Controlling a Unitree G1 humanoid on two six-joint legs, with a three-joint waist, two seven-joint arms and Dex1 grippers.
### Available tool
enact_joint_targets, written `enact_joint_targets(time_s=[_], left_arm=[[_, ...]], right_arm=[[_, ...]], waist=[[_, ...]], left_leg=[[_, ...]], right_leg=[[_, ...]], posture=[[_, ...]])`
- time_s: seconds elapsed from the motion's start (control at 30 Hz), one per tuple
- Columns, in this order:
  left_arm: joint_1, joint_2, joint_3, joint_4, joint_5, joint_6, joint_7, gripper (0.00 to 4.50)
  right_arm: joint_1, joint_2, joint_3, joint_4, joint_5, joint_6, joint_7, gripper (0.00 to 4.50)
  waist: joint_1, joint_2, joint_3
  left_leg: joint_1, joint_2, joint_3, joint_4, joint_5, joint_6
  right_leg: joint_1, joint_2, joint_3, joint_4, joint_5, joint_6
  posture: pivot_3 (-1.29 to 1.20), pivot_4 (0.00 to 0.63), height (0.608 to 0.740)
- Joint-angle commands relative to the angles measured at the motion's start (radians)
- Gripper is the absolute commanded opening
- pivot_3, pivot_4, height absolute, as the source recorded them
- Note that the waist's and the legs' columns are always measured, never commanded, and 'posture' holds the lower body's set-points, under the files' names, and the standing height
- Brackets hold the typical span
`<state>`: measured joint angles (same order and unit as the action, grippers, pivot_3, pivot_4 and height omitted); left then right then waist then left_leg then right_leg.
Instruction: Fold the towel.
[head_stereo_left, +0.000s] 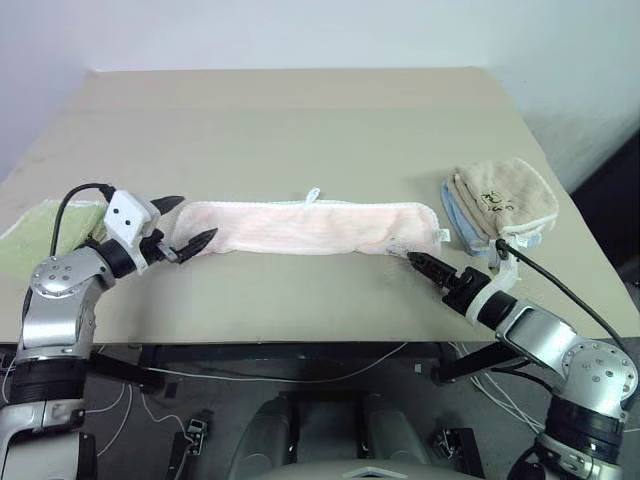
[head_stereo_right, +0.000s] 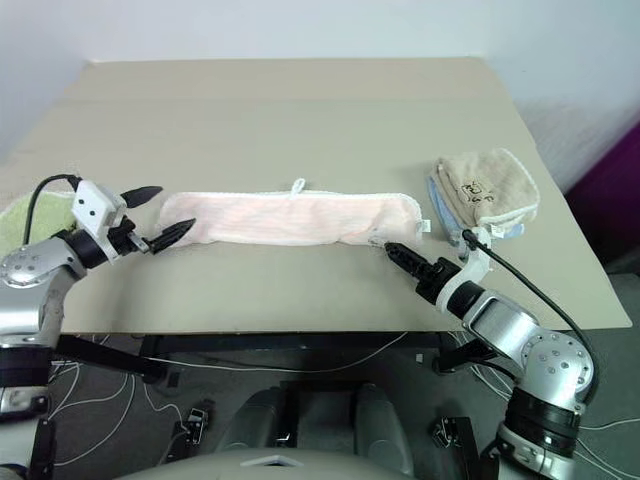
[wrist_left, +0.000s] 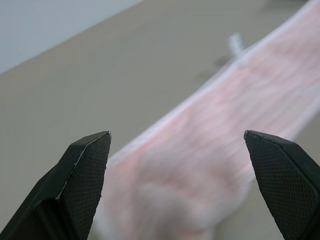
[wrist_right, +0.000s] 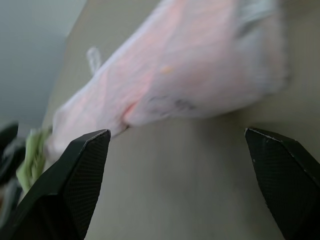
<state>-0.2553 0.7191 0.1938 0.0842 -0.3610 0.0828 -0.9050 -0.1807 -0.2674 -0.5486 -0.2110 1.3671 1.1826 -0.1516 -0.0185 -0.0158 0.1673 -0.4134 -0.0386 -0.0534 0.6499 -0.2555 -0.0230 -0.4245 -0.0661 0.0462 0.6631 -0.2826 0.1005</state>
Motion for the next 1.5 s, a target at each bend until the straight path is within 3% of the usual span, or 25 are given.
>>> enact_joint_targets(time_s=[0.03,0.37,0.4,0.47,0.67,0.87,1.1,1.27,1.5], left_arm=[[0.020,-0.021,-0.021,-0.108,-0.034,0.044,-0.006,4.46],[0.041,-0.101,-0.077,-0.192,-0.035,0.098,0.019,4.46],[0.046,-0.102,-0.079,-0.198,-0.032,0.096,0.019,4.49],[0.053,-0.105,-0.081,-0.203,-0.028,0.093,0.023,4.50],[0.043,-0.135,-0.100,-0.199,-0.016,0.086,0.044,4.50],[0.039,-0.154,-0.122,-0.196,-0.003,0.076,0.046,4.50],[0.030,-0.156,-0.126,-0.168,0.001,0.067,0.035,4.50],[0.035,-0.160,-0.131,-0.165,0.006,0.061,0.033,4.50],[0.038,-0.168,-0.141,-0.165,0.020,0.055,0.039,4.50]], right_arm=[[-0.034,0.028,-0.019,0.068,0.107,-0.054,-0.158,4.50],[-0.103,0.055,0.032,0.152,0.178,-0.200,-0.322,4.50],[-0.100,0.054,0.036,0.151,0.182,-0.209,-0.327,4.32],[-0.092,0.050,0.044,0.145,0.193,-0.225,-0.338,3.93],[-0.082,0.059,0.071,0.118,0.212,-0.271,-0.373,1.82],[-0.070,0.032,0.082,0.098,0.183,-0.314,-0.371,0.01],[-0.081,-0.067,0.047,0.096,0.203,-0.331,-0.340,0.01],[-0.108,-0.201,0.049,0.113,0.185,-0.297,-0.248,0.01],[-0.176,-0.341,0.239,0.047,-0.044,-0.236,-0.036,0.01]], waist=[[-0.001,0.000,0.000],[-0.002,-0.001,-0.001],[-0.002,-0.001,-0.001],[-0.002,-0.001,-0.001],[0.001,-0.001,-0.001],[0.002,-0.001,-0.001],[0.006,0.000,-0.001],[0.004,0.000,-0.001],[0.004,0.000,-0.001]], left_leg=[[0.001,0.000,0.000,0.000,0.000,0.000],[0.006,0.000,0.001,0.000,0.000,0.000],[0.006,0.001,0.001,0.000,0.000,0.000],[0.006,0.000,0.001,0.000,0.000,0.000],[0.006,0.000,0.001,0.000,0.000,0.000],[0.006,0.000,0.001,0.001,0.000,0.000],[0.006,0.000,0.000,0.001,0.000,0.001],[0.006,0.000,0.001,0.000,0.000,0.001],[0.006,0.000,0.001,0.000,0.000,0.001]], right_leg=[[0.000,0.000,0.000,0.000,0.000,0.000],[0.007,0.003,-0.001,0.000,0.000,0.000],[0.007,0.003,-0.001,0.000,0.000,0.000],[0.007,0.003,-0.001,0.000,0.000,0.000],[0.007,0.003,-0.001,-0.001,0.000,0.000],[0.008,0.003,-0.001,-0.001,0.000,0.000],[0.008,0.003,-0.002,-0.002,0.000,0.000],[0.008,0.003,-0.002,-0.002,0.000,0.000],[0.008,0.003,-0.002,-0.003,0.000,0.000]], posture=[[0.00,0.150,0.740],[0.00,0.150,0.740],[0.00,0.150,0.740],[0.00,0.150,0.740],[0.00,0.150,0.740],[0.00,0.150,0.740],[0.00,0.150,0.740],[0.00,0.150,0.740],[0.00,0.150,0.740]])
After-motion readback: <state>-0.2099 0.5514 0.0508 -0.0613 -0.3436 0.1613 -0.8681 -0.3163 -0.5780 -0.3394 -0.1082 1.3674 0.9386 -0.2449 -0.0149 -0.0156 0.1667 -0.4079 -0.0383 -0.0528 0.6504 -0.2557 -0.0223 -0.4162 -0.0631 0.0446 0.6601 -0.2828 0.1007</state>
